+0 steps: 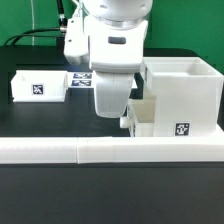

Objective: Assemble drawer

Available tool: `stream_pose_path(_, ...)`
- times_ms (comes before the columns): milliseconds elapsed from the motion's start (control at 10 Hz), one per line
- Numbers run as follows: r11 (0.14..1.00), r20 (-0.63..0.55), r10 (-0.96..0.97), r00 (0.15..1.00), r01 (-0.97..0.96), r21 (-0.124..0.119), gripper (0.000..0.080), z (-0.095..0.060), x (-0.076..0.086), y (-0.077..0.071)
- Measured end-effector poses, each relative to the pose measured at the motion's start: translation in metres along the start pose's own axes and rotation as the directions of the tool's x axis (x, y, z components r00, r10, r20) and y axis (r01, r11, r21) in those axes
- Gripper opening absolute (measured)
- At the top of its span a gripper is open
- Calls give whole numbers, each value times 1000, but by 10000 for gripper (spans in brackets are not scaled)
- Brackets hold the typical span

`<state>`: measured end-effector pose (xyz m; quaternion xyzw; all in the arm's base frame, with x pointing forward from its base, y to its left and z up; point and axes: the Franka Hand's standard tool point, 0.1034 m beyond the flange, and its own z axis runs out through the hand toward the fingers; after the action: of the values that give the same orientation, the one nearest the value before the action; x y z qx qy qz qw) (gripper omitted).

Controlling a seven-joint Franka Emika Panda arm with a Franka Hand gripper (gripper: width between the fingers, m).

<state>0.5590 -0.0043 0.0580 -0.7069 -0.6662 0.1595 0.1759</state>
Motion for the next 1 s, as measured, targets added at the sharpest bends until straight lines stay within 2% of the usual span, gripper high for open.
stream_pose_path(300,996,-165,84,983,-85,1,649,-5,-4,3)
stream_pose_path(500,997,-160,81,984,-82,4,649,-3,-5,3)
stream_pose_path(700,997,-167,78,983,-80,-3,649,-5,-8,9)
stream_pose_path(1000,995,-168,104,980,-104,13,649,6,-3,15)
